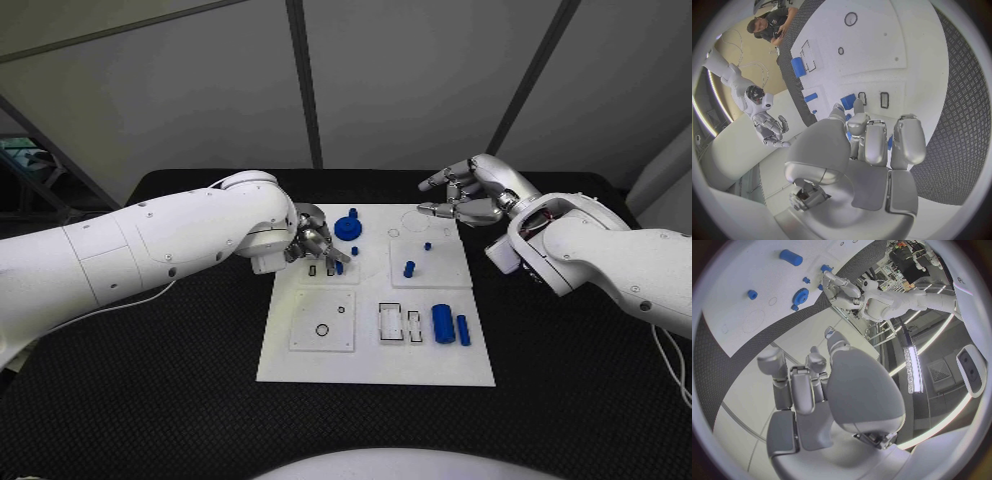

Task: Assemble the parts on the task board

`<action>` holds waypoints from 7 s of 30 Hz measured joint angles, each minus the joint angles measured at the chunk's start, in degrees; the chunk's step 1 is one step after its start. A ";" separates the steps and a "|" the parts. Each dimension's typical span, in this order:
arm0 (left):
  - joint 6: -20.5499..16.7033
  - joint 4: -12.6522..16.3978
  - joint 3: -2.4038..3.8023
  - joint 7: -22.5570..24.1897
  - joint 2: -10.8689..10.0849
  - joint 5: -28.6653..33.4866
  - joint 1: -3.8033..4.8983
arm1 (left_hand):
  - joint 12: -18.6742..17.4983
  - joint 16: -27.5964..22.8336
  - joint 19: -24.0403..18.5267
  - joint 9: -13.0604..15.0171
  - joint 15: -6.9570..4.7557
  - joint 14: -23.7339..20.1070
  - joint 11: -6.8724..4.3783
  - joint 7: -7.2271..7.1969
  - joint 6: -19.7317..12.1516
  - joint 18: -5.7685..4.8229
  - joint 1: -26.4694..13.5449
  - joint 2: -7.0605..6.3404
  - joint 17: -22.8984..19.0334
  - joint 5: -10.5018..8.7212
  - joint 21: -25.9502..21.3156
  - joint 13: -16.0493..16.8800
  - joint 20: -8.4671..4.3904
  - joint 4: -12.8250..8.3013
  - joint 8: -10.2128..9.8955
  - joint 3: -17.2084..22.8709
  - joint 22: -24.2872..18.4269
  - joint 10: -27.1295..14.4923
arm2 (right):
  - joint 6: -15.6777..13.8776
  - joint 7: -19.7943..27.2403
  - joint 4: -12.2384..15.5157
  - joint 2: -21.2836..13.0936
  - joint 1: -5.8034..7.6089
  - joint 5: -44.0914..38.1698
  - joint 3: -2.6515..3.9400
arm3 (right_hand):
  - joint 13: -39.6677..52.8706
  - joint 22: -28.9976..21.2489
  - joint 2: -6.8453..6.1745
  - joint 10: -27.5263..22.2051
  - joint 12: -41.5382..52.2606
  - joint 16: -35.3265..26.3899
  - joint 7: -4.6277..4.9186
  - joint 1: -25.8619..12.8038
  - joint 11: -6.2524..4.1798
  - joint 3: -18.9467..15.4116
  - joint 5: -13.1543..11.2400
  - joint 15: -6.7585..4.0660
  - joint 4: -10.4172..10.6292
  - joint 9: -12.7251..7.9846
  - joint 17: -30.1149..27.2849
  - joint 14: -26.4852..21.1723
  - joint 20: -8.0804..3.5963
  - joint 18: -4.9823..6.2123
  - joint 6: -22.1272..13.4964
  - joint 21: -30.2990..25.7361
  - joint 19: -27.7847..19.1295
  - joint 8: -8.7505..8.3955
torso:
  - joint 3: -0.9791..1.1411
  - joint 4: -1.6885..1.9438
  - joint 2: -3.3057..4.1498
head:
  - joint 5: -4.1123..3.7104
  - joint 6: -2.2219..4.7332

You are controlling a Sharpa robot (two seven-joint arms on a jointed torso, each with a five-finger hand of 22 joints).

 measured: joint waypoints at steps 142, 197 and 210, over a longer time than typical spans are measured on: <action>-8.59 7.36 -0.53 -0.14 -4.67 -7.81 -2.04 | -1.71 0.00 1.36 9.26 -1.33 -0.10 -1.57 -1.67 0.27 0.00 -9.21 -15.64 0.53 6.42 0.55 -2.96 -1.14 -7.04 3.10 44.83 4.25 2.80 | 3.08 -0.15 -1.93 1.14 -0.03 1.52 -0.01 | -0.29 -1.10 0.45 0.01 0.00 -0.67 0.00 -0.46 0.00 0.00 1.36 0.00 0.00 0.00 -0.01 0.00 0.00 0.00 0.00 -0.71 0.00 0.00 | 0.06 -0.11 0.09 | 1.08 -1.56; -29.02 13.71 -0.74 5.15 -8.82 -12.34 -7.02 | -4.41 0.00 1.76 8.70 -1.45 0.06 -1.62 -1.73 0.54 0.00 -8.87 -15.30 0.55 6.36 0.76 -5.86 -1.55 -7.99 3.27 45.28 4.62 2.45 | 3.09 0.17 -2.29 0.76 -0.03 1.61 -0.02 | -0.27 -1.18 0.45 0.01 0.00 -0.67 0.00 -0.45 0.00 0.17 1.36 0.01 0.17 0.00 -0.03 0.00 0.00 0.00 0.00 -0.93 -0.41 0.00 | 0.02 -0.01 0.10 | 1.22 -1.86; -26.05 13.39 -0.59 3.93 -8.43 -13.79 -6.92 | -4.71 0.00 1.76 8.64 -1.55 -0.10 -1.52 -1.73 0.56 0.00 -8.87 -15.30 0.60 6.33 0.76 -6.16 -1.54 -7.99 3.13 45.28 4.61 2.36 | 3.14 0.23 -2.40 0.92 -0.04 1.61 -0.02 | -0.27 -1.18 0.77 0.01 0.00 -0.67 0.00 -0.77 0.00 0.17 1.36 -0.21 0.17 0.00 0.02 -0.21 0.01 -0.01 0.00 -0.93 -0.41 0.00 | 0.03 0.04 0.07 | 1.25 -1.98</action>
